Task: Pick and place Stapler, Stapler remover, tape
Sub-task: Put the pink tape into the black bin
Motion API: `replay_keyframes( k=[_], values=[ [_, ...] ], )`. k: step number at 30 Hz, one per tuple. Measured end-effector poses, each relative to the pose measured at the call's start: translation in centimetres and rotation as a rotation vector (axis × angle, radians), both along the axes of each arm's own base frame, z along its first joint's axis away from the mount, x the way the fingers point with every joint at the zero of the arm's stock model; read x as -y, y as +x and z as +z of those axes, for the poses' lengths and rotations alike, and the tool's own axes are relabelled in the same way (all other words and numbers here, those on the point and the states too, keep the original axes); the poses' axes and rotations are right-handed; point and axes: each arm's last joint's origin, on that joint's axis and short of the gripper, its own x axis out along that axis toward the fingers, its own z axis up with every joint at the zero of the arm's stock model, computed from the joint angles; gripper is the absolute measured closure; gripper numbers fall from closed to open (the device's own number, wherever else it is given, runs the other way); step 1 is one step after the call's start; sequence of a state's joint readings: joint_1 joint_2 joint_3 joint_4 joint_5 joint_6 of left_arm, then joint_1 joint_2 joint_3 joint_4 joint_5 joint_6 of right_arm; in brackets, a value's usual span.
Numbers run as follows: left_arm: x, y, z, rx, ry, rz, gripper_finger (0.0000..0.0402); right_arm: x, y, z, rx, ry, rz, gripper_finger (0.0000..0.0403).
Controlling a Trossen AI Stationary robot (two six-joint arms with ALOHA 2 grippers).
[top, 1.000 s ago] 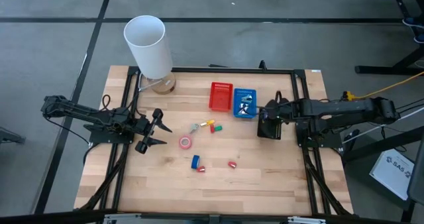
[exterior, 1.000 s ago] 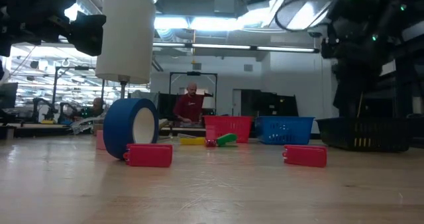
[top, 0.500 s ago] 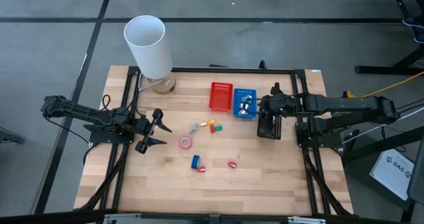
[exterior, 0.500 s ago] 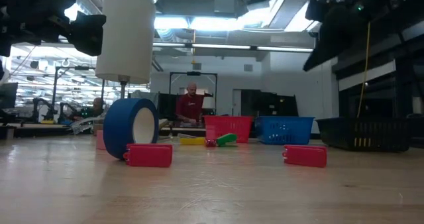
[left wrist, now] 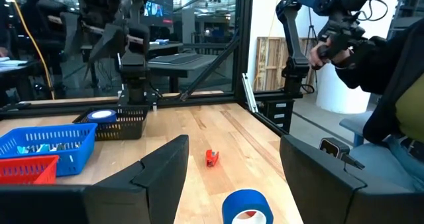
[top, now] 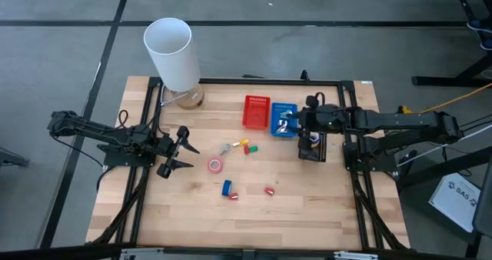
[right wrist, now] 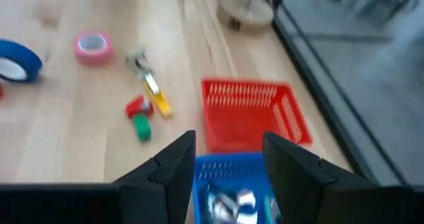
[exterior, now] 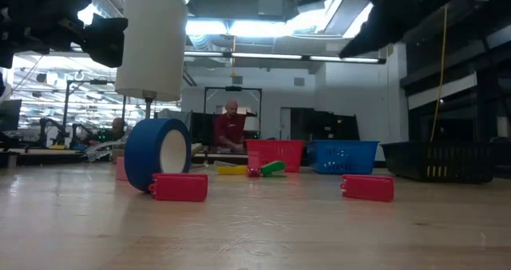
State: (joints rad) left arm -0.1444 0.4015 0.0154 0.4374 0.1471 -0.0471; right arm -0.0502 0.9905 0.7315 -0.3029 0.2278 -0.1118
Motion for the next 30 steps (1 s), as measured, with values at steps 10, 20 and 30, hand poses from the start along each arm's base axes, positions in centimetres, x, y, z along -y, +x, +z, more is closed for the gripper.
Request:
replay_keyframes(
  k=[10, 20, 30],
  values=[
    [0.0, 0.0, 0.0, -0.001, -0.001, 0.000, 0.0167, 0.0, 0.6, 1.1, 0.114, -0.039, 0.040, 0.0226],
    [0.0, 0.0, 0.0, 0.000, 0.000, 0.000, 0.0166, 0.0, 0.6, 1.1, 0.129, -0.015, 0.026, 0.0226],
    [-0.2, 0.0, 0.5, 0.030, -0.097, 0.054, 0.0167, 0.0, 0.9, 1.7, 0.205, -0.002, 0.003, 0.0226]
  ],
)
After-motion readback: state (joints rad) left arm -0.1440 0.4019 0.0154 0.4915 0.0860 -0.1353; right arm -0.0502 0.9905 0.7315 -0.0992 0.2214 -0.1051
